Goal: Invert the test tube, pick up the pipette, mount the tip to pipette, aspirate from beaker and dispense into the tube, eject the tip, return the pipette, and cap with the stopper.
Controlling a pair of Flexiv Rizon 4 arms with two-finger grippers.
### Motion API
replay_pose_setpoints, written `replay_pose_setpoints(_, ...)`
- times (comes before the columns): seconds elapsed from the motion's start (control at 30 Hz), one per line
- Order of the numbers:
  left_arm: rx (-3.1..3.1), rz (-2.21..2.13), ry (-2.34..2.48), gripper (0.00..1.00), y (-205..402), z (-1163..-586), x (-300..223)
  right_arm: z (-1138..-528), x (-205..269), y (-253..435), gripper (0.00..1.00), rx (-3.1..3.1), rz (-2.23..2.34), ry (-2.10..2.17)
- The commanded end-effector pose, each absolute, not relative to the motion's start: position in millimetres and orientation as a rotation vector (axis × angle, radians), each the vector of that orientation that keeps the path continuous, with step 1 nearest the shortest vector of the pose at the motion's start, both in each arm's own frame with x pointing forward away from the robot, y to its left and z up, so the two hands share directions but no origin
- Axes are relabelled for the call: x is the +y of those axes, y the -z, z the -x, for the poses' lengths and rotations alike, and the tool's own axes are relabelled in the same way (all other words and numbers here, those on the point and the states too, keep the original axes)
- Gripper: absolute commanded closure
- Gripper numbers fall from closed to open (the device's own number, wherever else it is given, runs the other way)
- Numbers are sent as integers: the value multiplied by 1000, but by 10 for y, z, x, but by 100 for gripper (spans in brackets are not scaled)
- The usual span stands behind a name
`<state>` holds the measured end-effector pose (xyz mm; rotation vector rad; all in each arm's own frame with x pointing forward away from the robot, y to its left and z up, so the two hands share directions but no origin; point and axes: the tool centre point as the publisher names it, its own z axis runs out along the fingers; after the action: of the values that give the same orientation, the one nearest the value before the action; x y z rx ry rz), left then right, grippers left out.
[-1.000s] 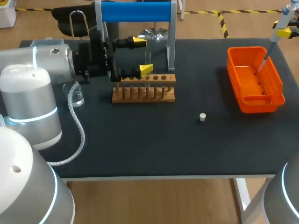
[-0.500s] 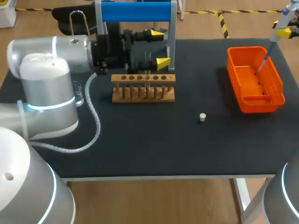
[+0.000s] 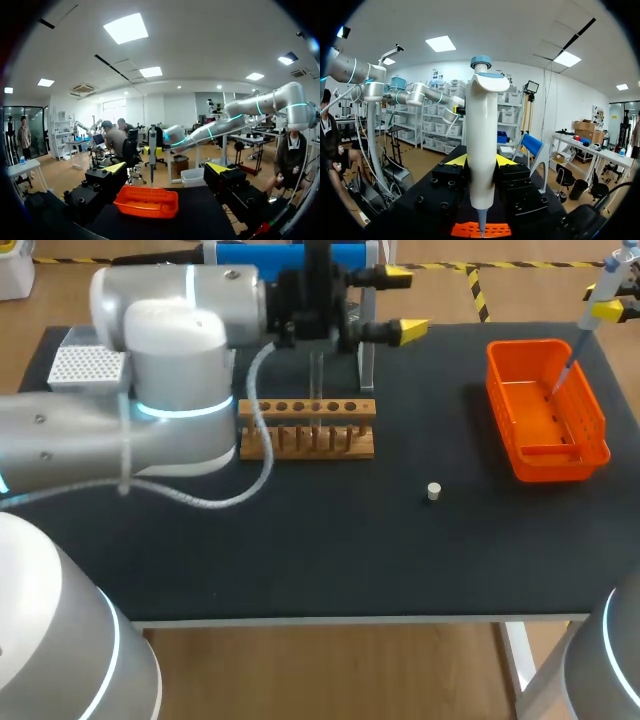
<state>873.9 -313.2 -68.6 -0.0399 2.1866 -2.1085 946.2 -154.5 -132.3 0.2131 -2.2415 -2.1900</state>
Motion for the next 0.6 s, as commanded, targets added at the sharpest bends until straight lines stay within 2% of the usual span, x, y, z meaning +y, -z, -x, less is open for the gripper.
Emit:
replay_pose_setpoints(0.03,2218,12,2100,0,641,-8927,-3842,-9457,-1541,1312,100,-2246,-213,2187)
replay_pose_setpoints(0.3,2253,-4,2114,0,622,-9004,-4017,-9457,-1541,1312,100,-2246,-213,2187)
replay_pose_setpoints(0.33,2253,-4,2114,56,622,-9004,-4017,-9457,-1541,1312,100,-2246,-213,2187)
replay_pose_setpoints(0.37,2253,-4,2114,74,622,-9004,-4017,-9457,-1541,1312,100,-2246,-213,2187)
replay_pose_setpoints(0.4,2253,-4,2114,100,622,-9004,-4017,-9457,-1541,1312,100,-2246,-213,2187)
replay_pose_setpoints(0.6,2253,-4,2114,100,622,-9004,-4017,-9457,-1541,1312,100,-2246,-213,2187)
